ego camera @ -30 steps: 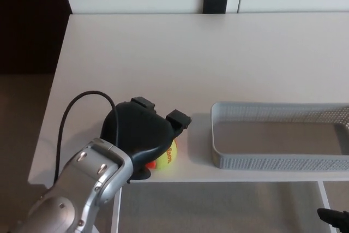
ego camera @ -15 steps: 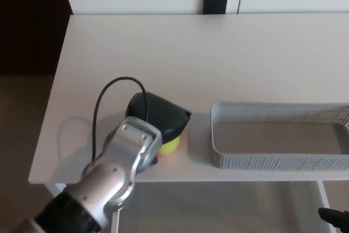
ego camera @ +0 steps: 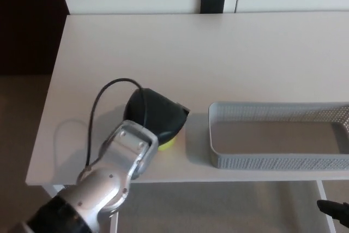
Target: The robot walk towards a table in front and uses its left hand to pickup a tennis ball on the left side and put it in a container on the right hand side
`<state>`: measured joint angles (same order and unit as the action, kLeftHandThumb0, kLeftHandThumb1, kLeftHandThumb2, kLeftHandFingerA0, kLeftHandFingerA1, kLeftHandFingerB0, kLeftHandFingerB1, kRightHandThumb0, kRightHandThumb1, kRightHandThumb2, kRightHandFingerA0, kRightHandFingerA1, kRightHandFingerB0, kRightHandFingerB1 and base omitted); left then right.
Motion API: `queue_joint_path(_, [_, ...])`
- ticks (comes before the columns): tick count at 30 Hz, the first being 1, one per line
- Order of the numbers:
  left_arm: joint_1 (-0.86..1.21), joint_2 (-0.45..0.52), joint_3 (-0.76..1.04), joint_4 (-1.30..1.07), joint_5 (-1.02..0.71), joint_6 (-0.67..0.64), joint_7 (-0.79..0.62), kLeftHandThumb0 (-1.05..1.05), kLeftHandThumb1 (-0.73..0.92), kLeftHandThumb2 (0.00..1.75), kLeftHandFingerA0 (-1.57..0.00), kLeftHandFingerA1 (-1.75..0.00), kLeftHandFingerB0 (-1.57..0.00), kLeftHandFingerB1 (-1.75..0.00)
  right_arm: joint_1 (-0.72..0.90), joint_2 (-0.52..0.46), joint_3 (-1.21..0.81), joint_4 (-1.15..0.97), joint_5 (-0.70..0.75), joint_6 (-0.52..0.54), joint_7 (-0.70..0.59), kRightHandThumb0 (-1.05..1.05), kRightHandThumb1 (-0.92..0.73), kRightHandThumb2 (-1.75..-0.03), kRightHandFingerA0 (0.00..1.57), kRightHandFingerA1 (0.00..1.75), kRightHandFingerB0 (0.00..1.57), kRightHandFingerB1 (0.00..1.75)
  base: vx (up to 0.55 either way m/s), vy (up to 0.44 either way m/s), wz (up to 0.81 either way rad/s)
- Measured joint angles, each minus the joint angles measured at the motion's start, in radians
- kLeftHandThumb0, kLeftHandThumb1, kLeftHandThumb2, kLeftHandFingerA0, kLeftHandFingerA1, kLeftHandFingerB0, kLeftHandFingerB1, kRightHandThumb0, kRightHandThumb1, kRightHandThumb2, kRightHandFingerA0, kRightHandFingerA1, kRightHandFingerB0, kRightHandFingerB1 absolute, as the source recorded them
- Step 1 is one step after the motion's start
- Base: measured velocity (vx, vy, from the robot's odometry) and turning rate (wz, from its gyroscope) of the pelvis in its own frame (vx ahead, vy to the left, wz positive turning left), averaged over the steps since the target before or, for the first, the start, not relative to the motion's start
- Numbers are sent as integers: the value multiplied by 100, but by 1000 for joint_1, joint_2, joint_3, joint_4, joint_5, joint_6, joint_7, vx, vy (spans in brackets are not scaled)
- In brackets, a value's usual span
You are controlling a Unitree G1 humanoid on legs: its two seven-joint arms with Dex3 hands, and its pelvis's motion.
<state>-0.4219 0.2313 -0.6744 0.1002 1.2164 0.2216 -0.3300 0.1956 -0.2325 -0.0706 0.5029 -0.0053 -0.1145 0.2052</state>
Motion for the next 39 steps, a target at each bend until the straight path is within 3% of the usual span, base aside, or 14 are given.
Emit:
queue_joint_path(4, [22,-1,94,-103,-68,-33,25,-31,84,66,-74,-167,-73,-72,-2,0,4,0,0,0,1,-32,-58,-57,63,45,33,35,0,0,0])
queue_joint_path(6, [22,-7,148,-170,-110,-47,31,-28,88,66,-74,-171,-66,-100,-2,-1,5,1,-1,-1,1,-32,-58,-57,63,45,33,35,0,0,0])
queue_joint_path(7, [20,-13,172,-205,-129,-52,32,-25,82,67,-82,-170,-62,-145,-2,-1,6,3,-1,-1,1,-32,-58,-57,62,44,33,35,0,0,0])
queue_joint_path(8, [15,-20,196,-238,-147,-57,34,-25,82,67,-82,-170,-62,-145,-2,-2,6,4,-2,-1,1,-32,-58,-57,62,44,33,35,0,0,0])
queue_joint_path(10, [-3,-34,235,-294,-182,-73,45,-30,82,67,-85,-168,-76,-108,-2,-3,6,9,-2,-1,1,-41,-46,-73,58,55,29,45,0,0,0])
queue_joint_path(13, [-54,-59,269,-365,-222,-89,55,-28,81,69,-85,-174,-69,-131,-3,-4,6,26,-2,-1,2,-40,-46,-73,58,56,30,45,0,0,0])
queue_joint_path(14, [-64,-66,270,-376,-229,-90,55,-24,75,69,-96,-173,-80,-57,-3,-4,6,31,-2,-2,2,-41,-46,-75,56,55,28,45,0,0,0])
queue_joint_path(15, [-73,-79,267,-388,-238,-92,56,-31,57,99,-122,-134,-73,-70,-3,-4,7,36,-4,-2,2,-34,-58,-57,61,43,34,35,0,0,0])
queue_joint_path(17, [-77,-103,251,-402,-243,-94,56,-31,57,99,-122,-134,-73,-70,-2,-6,10,40,-7,-2,1,-34,-58,-57,61,43,34,35,0,0,0])
queue_joint_path(18, [-77,-114,241,-404,-244,-95,56,-28,78,63,-86,-175,-72,-119,-2,-7,11,42,-8,-2,1,-34,-57,-57,61,44,34,35,0,0,0])
queue_joint_path(19, [-78,-125,229,-403,-244,-96,57,-28,78,63,-86,-175,-72,-119,-2,-8,13,44,-10,-3,1,-34,-57,-57,61,44,34,35,0,0,0])
queue_joint_path(20, [-79,-132,217,-398,-244,-98,58,-32,78,66,-89,-173,-83,-56,-2,-8,13,46,-11,-3,0,-34,-57,-57,63,44,34,35,0,0,0])
queue_joint_path(27, [-87,-208,107,-247,-244,-105,80,-32,79,67,-79,-149,-82,-53,0,-7,19,48,-20,-4,-3,-33,-57,-57,63,44,34,35,0,0,0])
queue_joint_path(39, [-144,-290,12,-39,-223,-104,130,-28,77,65,-89,-166,-76,-52,-33,-7,27,48,-26,-5,-2,-32,-57,-57,63,45,37,36,0,0,0])
